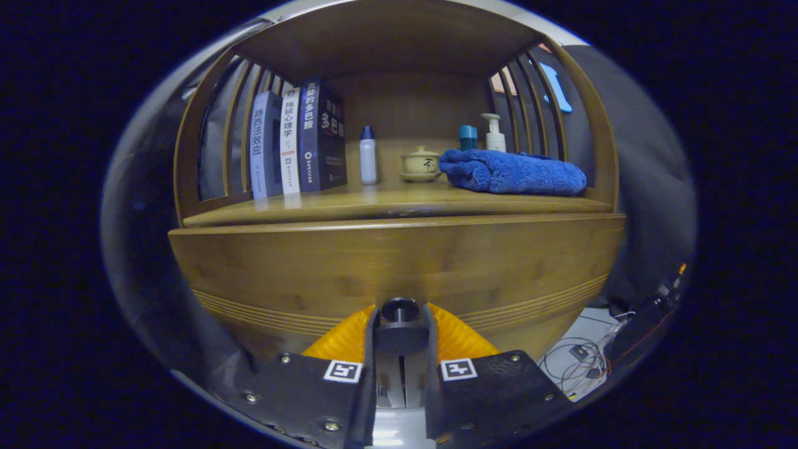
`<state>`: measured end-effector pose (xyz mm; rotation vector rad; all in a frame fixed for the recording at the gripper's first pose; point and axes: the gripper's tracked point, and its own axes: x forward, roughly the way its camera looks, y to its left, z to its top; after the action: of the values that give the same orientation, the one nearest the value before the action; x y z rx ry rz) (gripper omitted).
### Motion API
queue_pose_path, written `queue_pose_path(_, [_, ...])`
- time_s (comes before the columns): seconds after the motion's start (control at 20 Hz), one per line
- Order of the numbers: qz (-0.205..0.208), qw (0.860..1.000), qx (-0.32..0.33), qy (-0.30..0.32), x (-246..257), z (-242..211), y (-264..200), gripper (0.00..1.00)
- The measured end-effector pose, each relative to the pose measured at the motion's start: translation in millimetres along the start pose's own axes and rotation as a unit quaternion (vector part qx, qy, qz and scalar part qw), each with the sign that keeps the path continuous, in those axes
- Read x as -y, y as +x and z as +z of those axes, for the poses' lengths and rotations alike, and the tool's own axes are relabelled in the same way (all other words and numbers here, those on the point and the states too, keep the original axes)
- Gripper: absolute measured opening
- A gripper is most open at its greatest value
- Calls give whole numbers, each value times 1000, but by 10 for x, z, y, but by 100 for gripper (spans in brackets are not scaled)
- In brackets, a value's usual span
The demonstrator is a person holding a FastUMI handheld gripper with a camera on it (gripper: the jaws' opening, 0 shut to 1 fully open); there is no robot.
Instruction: Pull open the drawer, take out the items inside it, and place them on the countertop above the cabinet.
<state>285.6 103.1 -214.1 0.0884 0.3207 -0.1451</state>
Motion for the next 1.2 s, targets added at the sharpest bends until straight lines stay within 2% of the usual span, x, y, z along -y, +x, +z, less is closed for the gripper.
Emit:
queue_pose_path(0.65, [12,1000,-19,-10,70,-229,-822,32])
queue_pose_path(1.2, [27,998,-49,-12,72,-460,-1342,31])
